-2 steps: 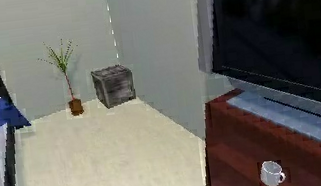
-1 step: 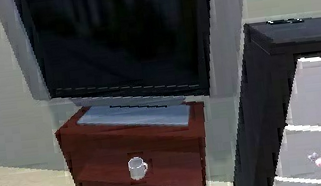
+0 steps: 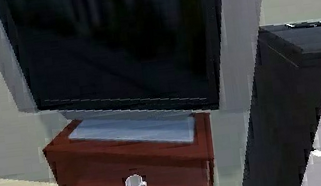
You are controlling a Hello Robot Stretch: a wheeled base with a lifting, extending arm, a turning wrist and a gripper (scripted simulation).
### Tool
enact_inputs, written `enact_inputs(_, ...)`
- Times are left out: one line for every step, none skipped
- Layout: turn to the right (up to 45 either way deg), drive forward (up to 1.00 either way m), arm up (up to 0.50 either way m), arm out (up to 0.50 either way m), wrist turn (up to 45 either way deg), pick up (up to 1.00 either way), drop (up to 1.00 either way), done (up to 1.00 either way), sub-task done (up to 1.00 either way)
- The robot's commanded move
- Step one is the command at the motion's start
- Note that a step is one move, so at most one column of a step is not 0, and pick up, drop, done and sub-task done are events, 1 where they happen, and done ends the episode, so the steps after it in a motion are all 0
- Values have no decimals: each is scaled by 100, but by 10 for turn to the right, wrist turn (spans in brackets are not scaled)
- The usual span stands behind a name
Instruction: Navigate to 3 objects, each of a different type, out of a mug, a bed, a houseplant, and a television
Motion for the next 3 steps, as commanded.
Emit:
enact_inputs(-120,0,0,0,0,0,0,0,0)
enact_inputs(0,0,0,0,0,0,0,0,100)
enact_inputs(-450,0,0,0,0,0,0,0,0)
